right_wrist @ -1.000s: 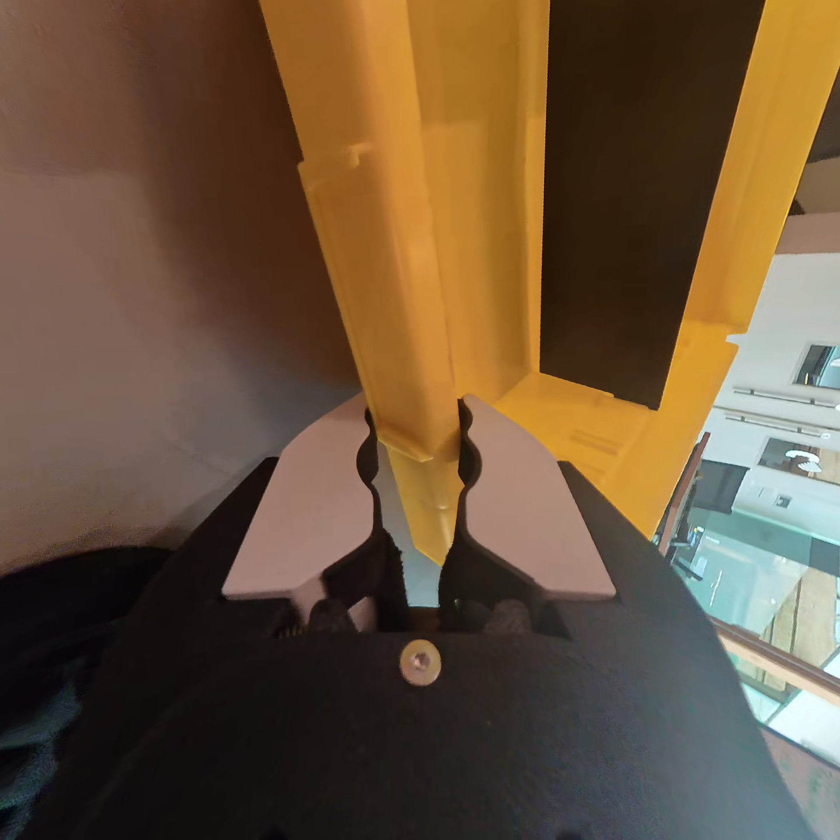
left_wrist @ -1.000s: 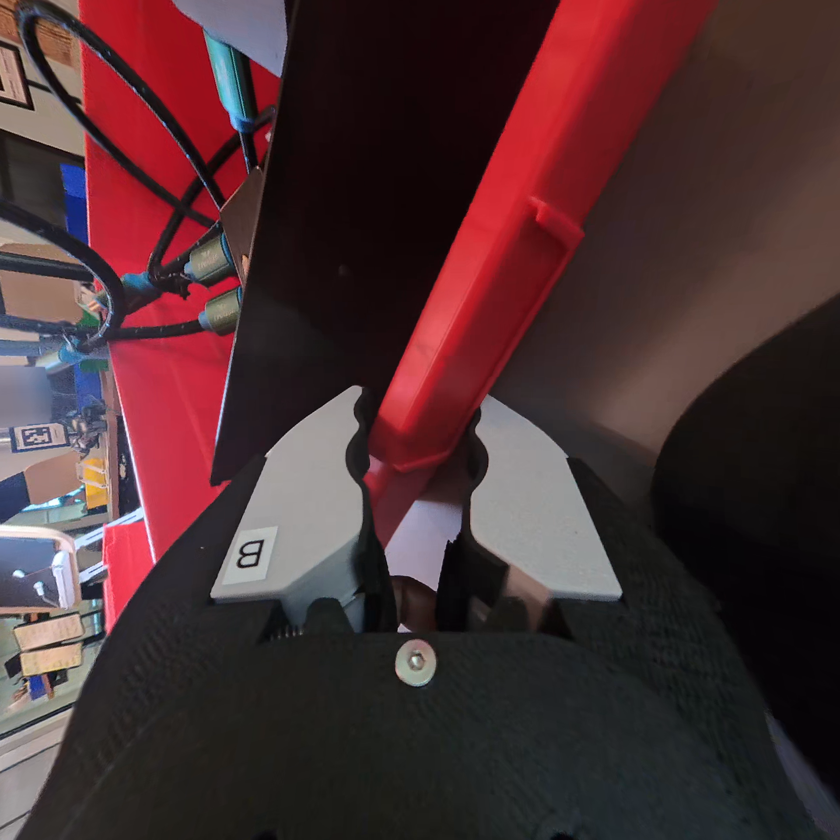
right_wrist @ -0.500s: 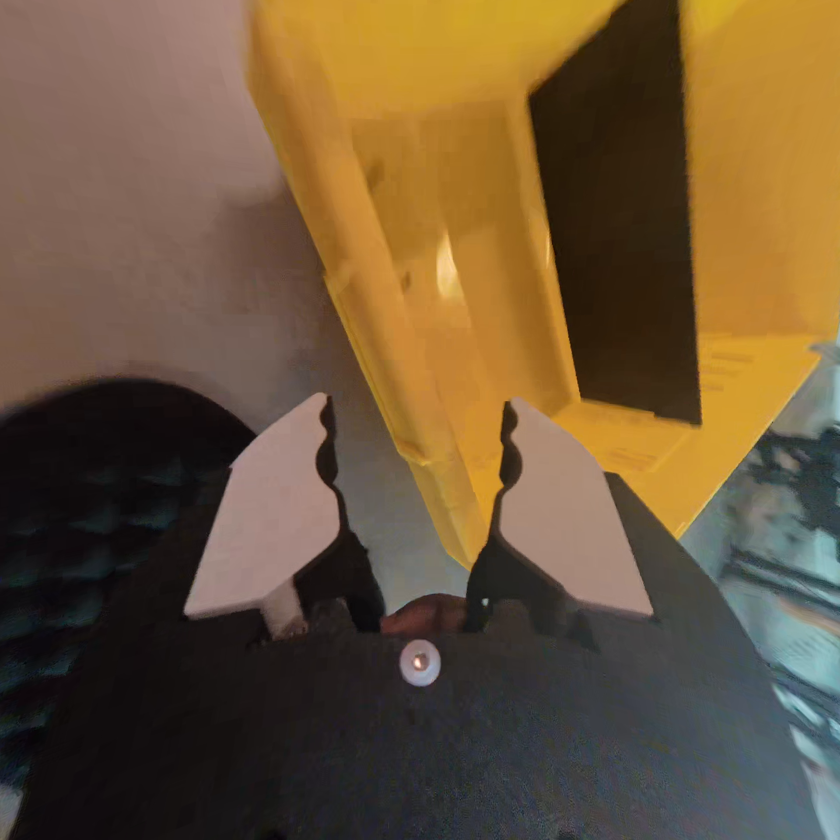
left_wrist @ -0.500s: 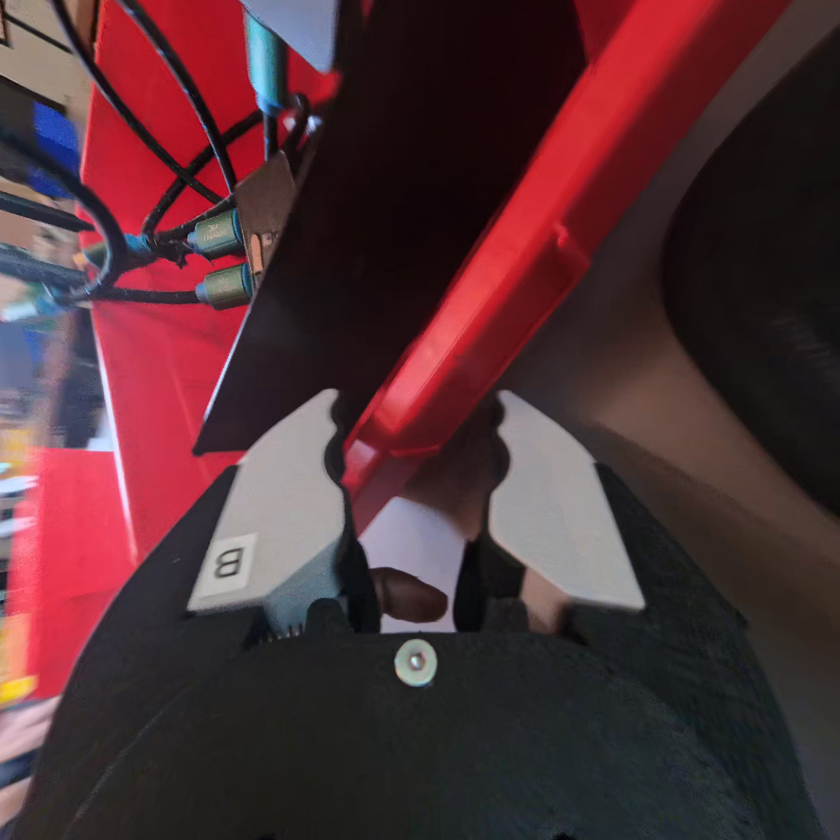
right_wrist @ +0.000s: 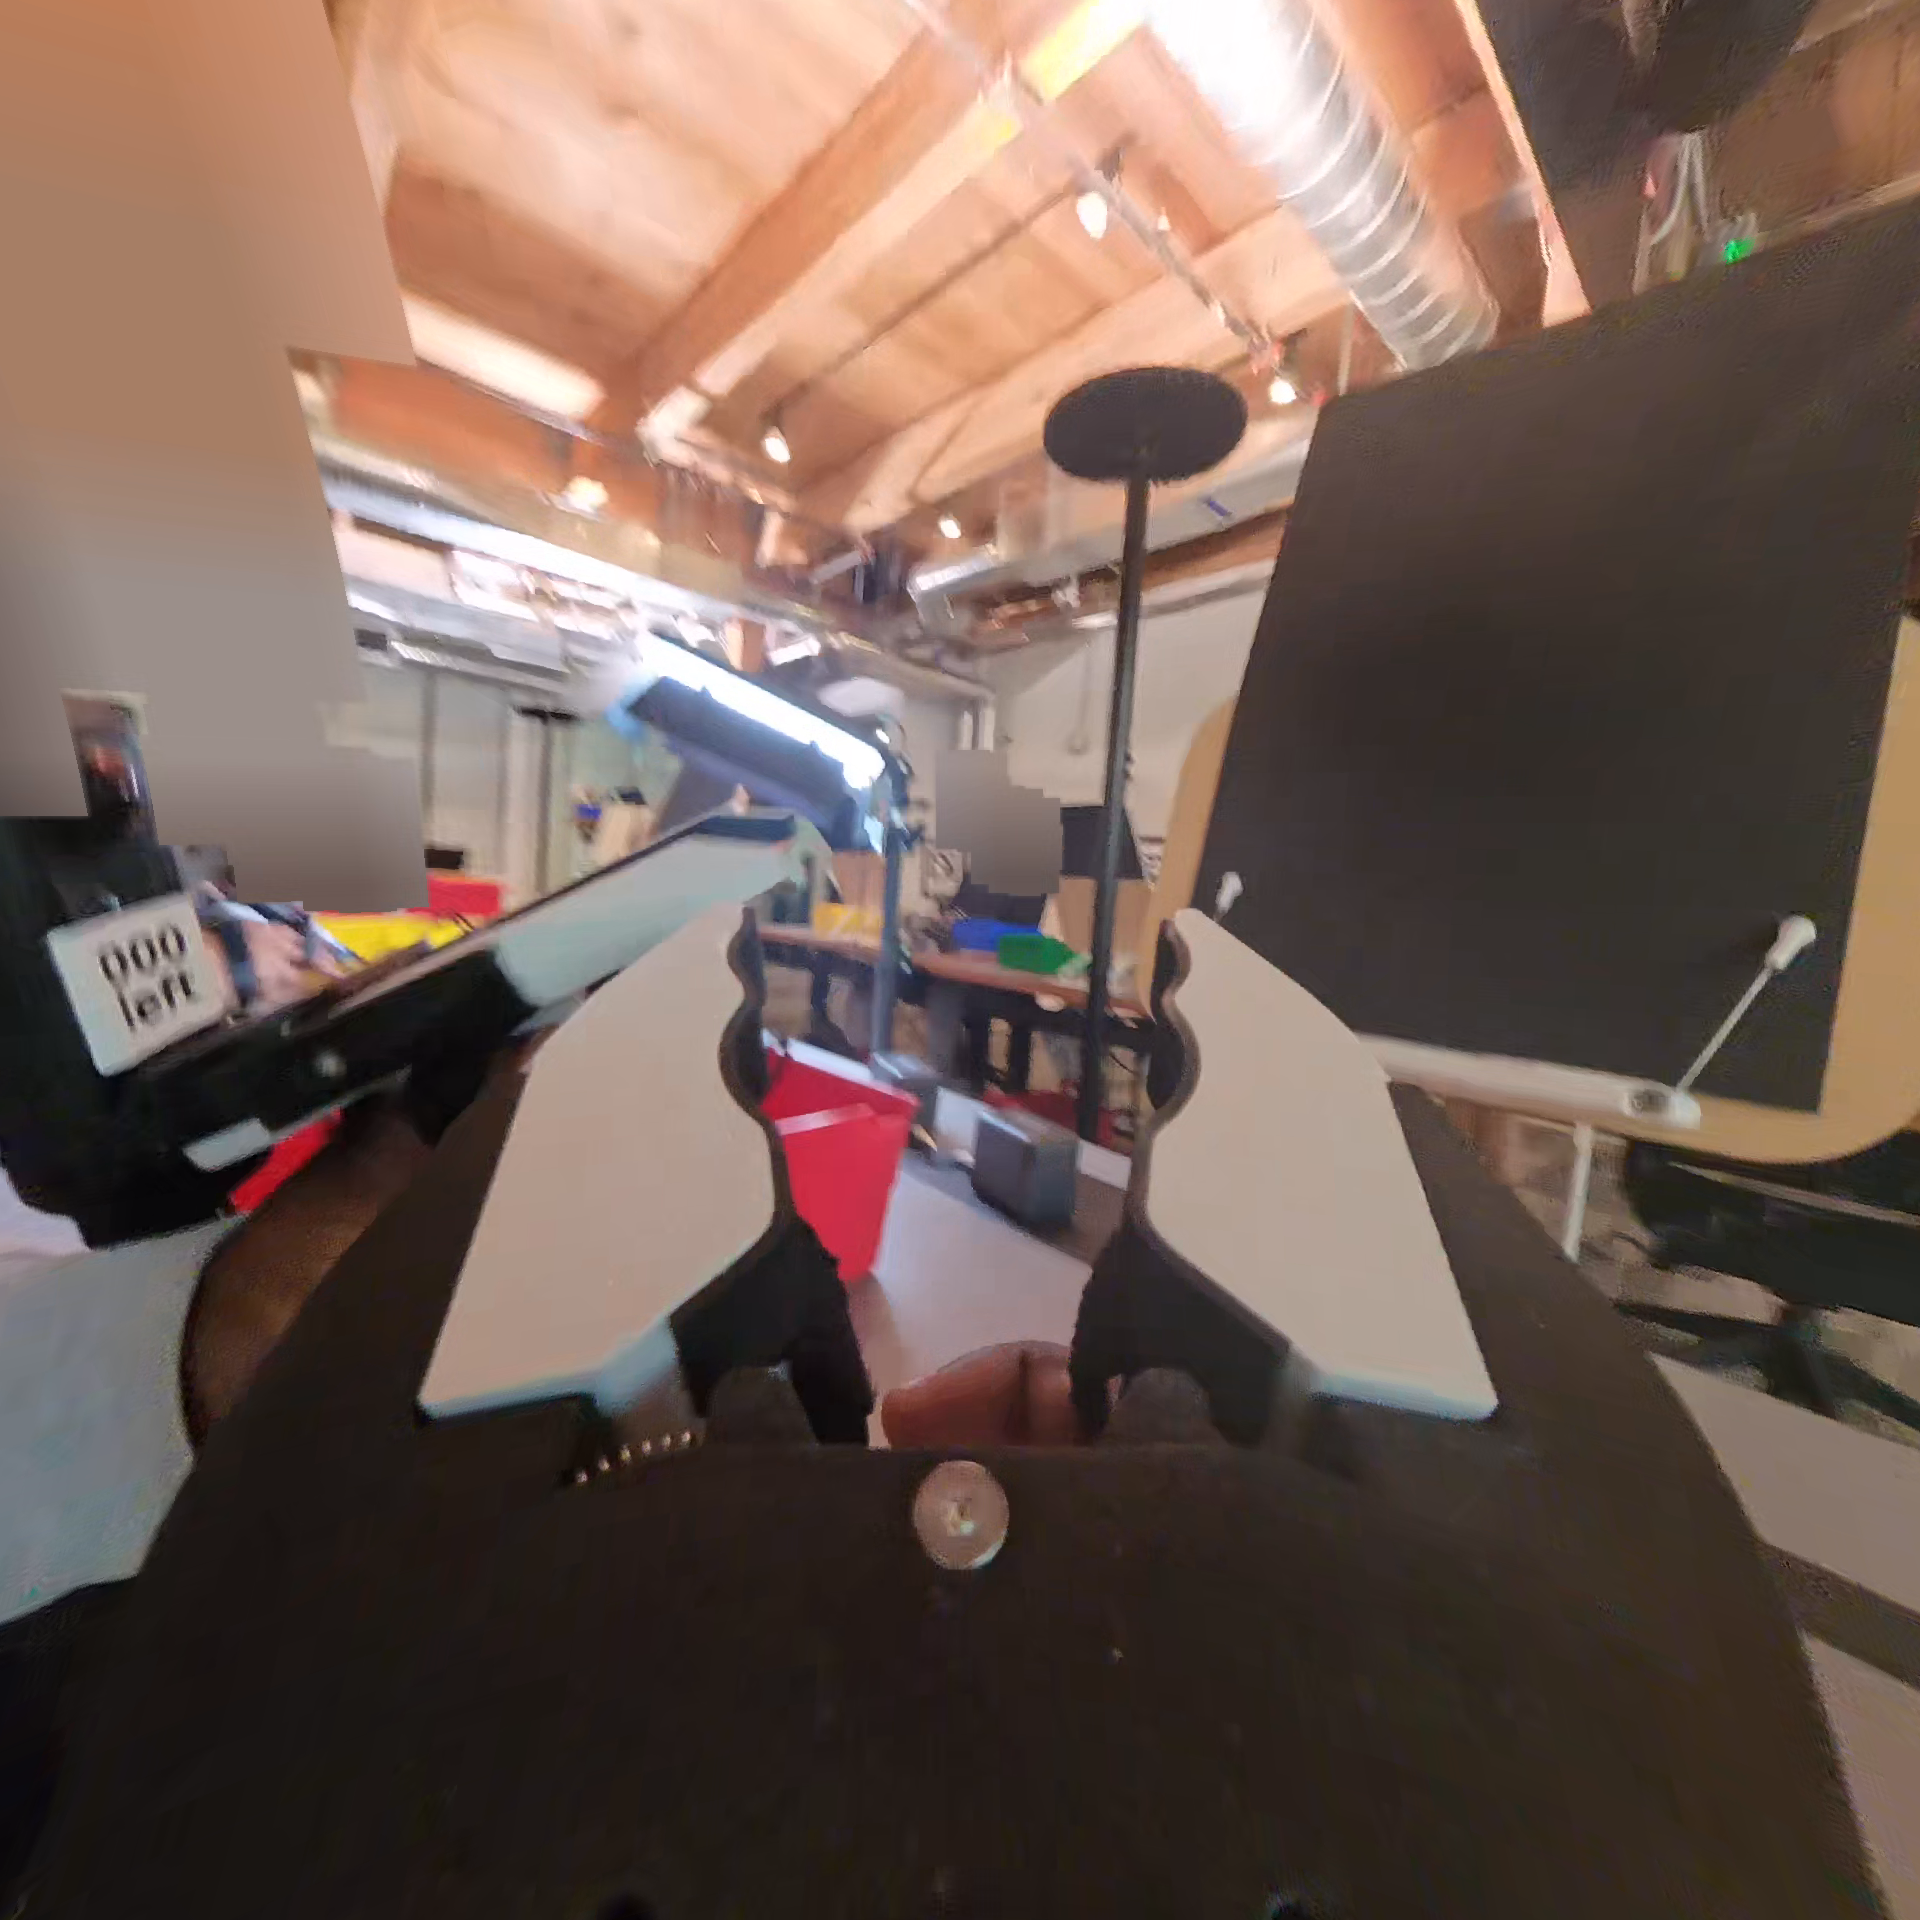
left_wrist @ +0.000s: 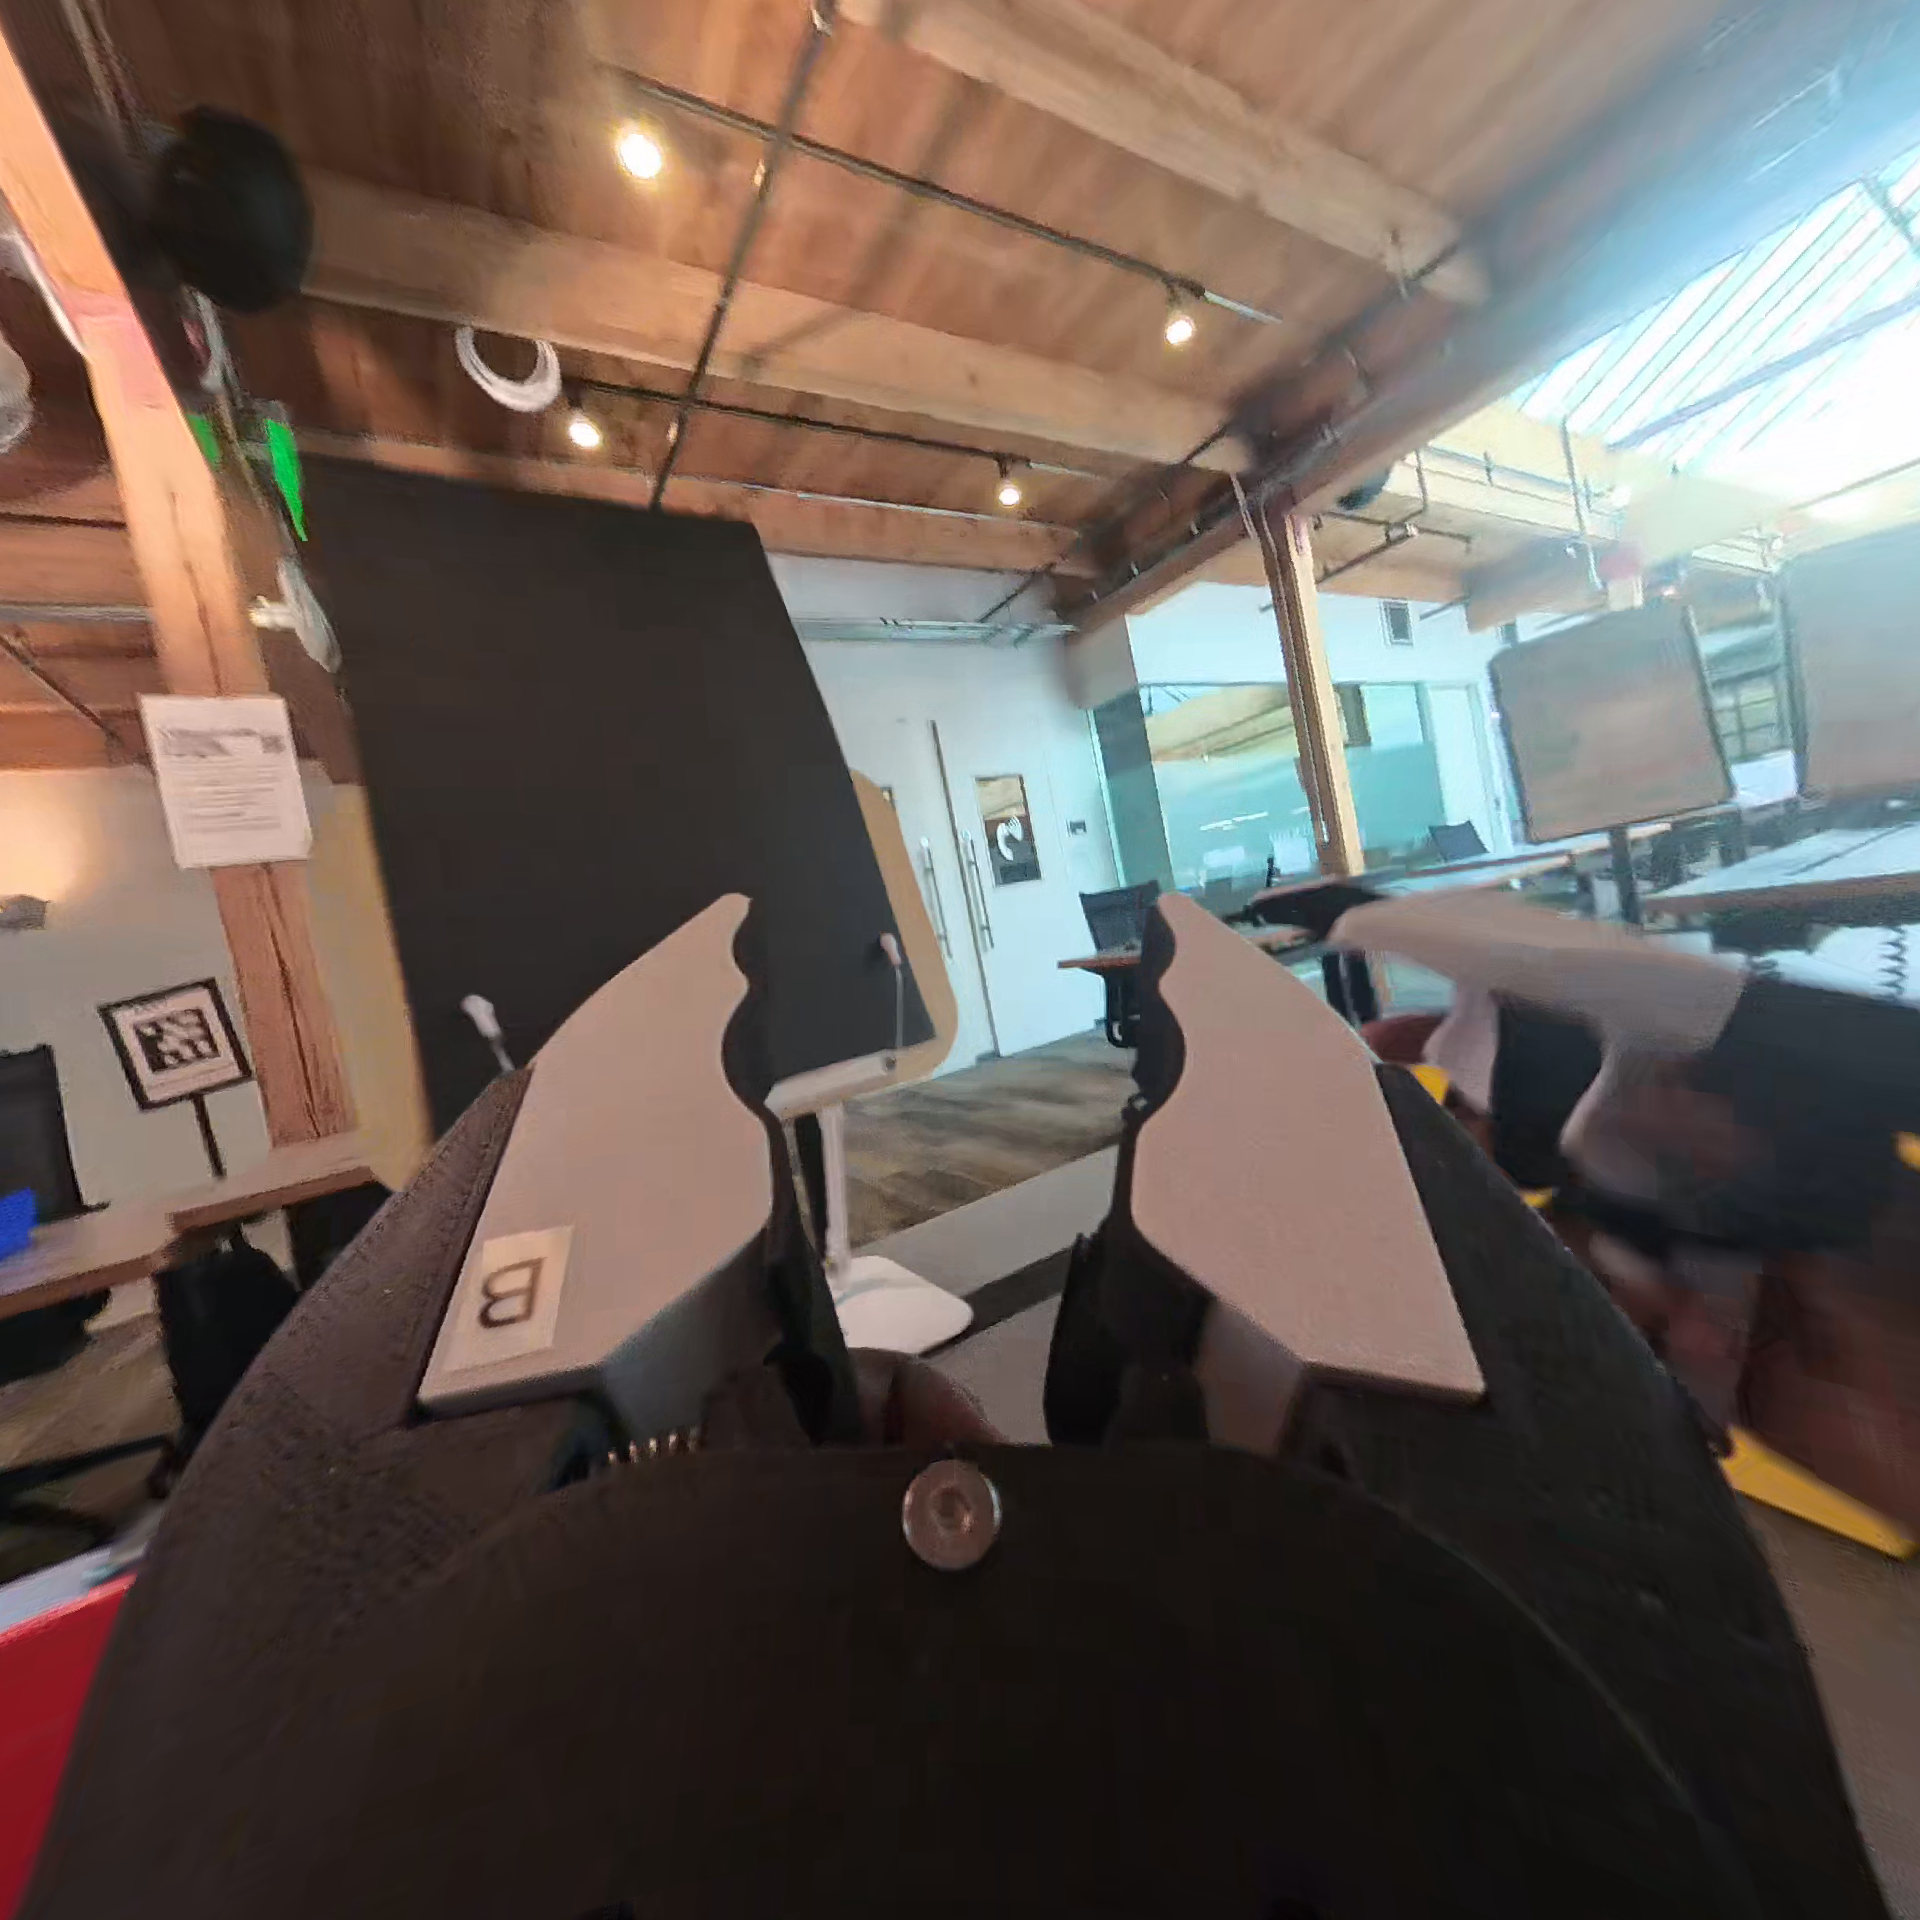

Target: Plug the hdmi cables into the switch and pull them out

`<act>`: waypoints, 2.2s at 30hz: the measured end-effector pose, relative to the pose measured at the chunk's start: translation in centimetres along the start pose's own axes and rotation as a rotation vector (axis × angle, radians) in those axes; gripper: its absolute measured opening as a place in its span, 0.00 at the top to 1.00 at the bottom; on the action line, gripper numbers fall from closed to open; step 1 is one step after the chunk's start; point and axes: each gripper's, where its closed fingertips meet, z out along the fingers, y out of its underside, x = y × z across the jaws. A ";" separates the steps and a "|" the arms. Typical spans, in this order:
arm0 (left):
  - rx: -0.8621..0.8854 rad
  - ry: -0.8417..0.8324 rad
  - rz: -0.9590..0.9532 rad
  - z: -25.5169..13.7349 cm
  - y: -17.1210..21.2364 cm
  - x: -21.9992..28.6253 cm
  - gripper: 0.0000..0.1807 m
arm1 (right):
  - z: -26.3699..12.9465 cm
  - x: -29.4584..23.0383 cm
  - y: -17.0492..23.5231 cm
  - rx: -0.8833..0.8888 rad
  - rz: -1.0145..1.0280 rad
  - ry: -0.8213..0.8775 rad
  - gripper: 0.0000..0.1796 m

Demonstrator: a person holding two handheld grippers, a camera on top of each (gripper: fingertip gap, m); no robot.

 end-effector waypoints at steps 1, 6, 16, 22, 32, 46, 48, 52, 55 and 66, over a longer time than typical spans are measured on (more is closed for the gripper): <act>-0.010 0.005 -0.038 1.1 1.6 0.2 0.63 | 0.6 0.2 2.2 -0.036 -0.041 0.024 0.60; -0.125 0.115 0.021 -0.4 7.1 2.1 0.64 | -1.4 -1.7 10.8 -0.263 -0.085 0.000 0.62; -0.128 0.077 -0.002 -1.6 7.0 0.1 0.67 | -1.2 -1.0 11.4 -0.249 0.185 0.002 0.63; -0.144 0.037 -0.071 -1.5 7.1 -0.7 0.67 | -1.0 -1.7 11.4 -0.258 0.078 -0.016 0.64; -0.211 -0.014 -0.047 -1.7 8.4 -2.0 0.67 | -1.3 -1.9 10.9 -0.243 0.067 -0.030 0.66; -0.289 0.071 0.013 -2.0 9.1 -0.3 0.67 | -1.4 -1.1 11.5 -0.283 0.107 -0.020 0.66; -0.308 0.067 0.106 -2.0 9.4 -0.3 0.67 | -1.4 -1.5 11.6 -0.295 0.060 -0.036 0.66; -0.330 0.073 0.098 -2.1 9.0 -0.4 0.67 | -1.4 -2.3 11.9 -0.323 -0.003 -0.067 0.67; -0.376 0.103 0.058 -2.7 7.8 0.0 0.64 | -1.5 -2.7 12.4 -0.392 -0.012 -0.095 0.64; -0.670 0.094 -0.206 -16.7 1.5 -1.0 0.43 | -7.7 -8.2 11.8 -0.740 0.366 -0.474 0.35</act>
